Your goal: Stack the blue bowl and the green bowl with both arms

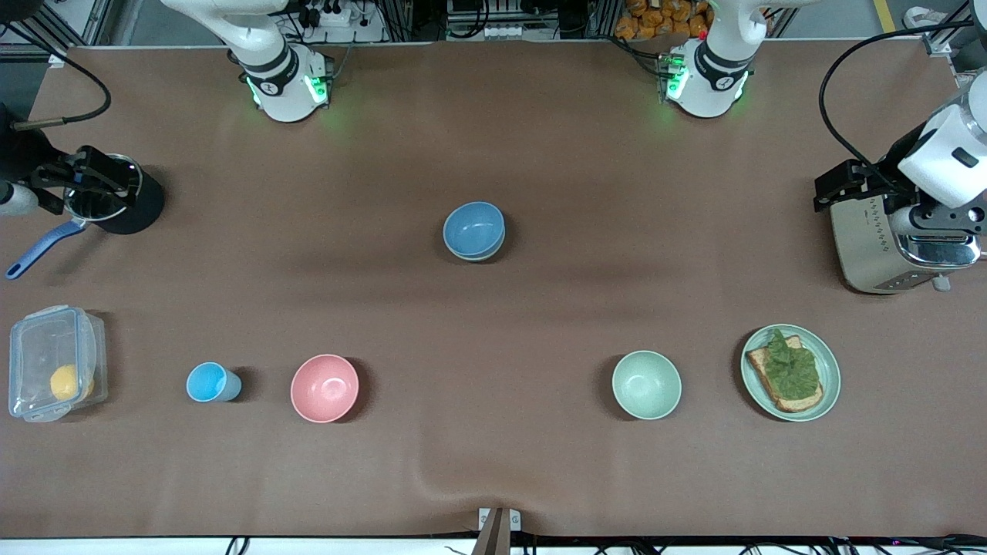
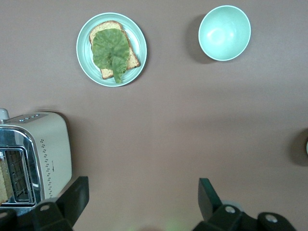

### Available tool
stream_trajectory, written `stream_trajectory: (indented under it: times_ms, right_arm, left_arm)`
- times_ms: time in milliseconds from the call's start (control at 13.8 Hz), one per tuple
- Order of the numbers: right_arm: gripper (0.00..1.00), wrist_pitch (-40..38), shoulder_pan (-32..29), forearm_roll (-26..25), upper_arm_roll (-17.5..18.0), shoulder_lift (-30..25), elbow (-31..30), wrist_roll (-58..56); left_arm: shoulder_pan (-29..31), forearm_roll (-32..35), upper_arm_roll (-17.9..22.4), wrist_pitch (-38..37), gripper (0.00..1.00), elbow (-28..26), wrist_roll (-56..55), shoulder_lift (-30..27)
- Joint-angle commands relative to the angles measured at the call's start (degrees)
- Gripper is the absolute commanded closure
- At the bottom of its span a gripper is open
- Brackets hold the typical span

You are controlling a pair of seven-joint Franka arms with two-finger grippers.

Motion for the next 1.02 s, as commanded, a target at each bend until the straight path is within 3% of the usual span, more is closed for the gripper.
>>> stream_trajectory:
  times_ms: [0,943]
  right_arm:
    - [0.0,-0.9,-0.2,-1.0,0.2,0.3,1.1,-0.6]
    - [0.0,-2.4,-0.3,-0.8,0.2,0.3,1.1,-0.7]
  left_arm:
    - [0.6,1.1,-0.4,0.0,0.0,-0.4,0.7,-0.7]
    - [-2.3,3.0,-0.7,0.2,0.0,2.3,-4.6,2.5]
